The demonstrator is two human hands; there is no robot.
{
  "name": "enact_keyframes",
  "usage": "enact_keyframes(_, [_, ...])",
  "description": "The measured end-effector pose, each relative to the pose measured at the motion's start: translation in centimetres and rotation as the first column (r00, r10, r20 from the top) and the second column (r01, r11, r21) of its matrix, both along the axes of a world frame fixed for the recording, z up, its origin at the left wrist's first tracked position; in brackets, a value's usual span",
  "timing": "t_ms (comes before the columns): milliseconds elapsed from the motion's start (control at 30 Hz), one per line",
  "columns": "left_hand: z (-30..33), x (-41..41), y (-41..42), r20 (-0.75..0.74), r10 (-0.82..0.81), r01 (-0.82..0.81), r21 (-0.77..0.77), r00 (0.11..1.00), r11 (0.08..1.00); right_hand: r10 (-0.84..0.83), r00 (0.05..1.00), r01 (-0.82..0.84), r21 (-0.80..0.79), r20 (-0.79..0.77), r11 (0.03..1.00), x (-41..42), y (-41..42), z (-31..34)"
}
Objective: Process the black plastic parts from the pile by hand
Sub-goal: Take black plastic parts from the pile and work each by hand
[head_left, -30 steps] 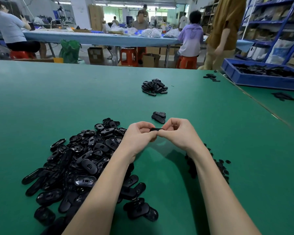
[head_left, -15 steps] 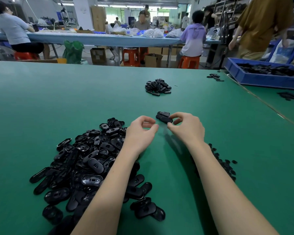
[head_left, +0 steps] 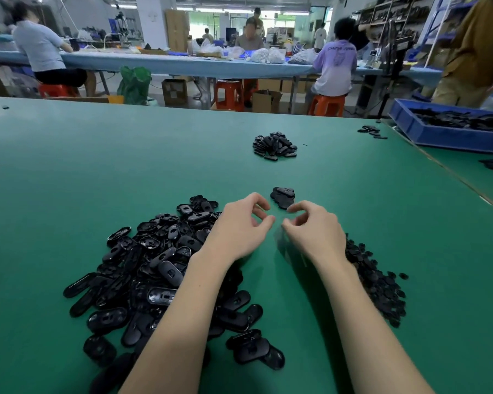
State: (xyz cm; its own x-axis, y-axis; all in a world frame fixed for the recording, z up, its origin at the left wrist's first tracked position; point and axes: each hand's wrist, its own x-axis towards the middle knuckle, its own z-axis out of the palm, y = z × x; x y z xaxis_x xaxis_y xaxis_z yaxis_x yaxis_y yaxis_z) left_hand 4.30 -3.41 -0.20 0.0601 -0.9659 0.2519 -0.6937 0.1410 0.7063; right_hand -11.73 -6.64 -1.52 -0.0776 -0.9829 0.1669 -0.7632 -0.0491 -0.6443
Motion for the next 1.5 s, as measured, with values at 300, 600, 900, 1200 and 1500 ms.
enact_keyframes(300, [0.1, 3.3, 0.5, 0.575, 0.159, -0.259, 0.097, 0.803, 0.961, 0.089, 0.995, -0.088, -0.016, 0.039, 0.996, 1.0, 2.0, 0.3])
enact_keyframes(600, [-0.1, 3.1, 0.6, 0.497, 0.259, -0.305, 0.011, 0.828, 0.952, 0.091, 0.993, -0.093, 0.03, 0.078, 0.995, 0.8, 2.1, 0.1])
enact_keyframes(900, [0.8, 2.2, 0.5, 0.192, 0.22, -0.205, -0.094, 0.956, 0.974, 0.114, 0.975, -0.121, 0.026, 0.189, 0.992, 0.3, 1.7, 0.3])
enact_keyframes(1200, [0.2, -2.6, 0.5, -0.409, 0.015, 0.041, 0.126, 0.912, 0.991, 0.051, 0.999, -0.05, 0.115, -0.005, 0.992, -5.0, 0.7, 2.4])
enact_keyframes(1500, [-1.1, -3.4, 0.4, -0.433, 0.014, 0.092, 0.224, 0.901, 0.97, -0.081, 0.986, 0.108, 0.184, -0.146, 0.977, -7.2, 1.2, 2.6])
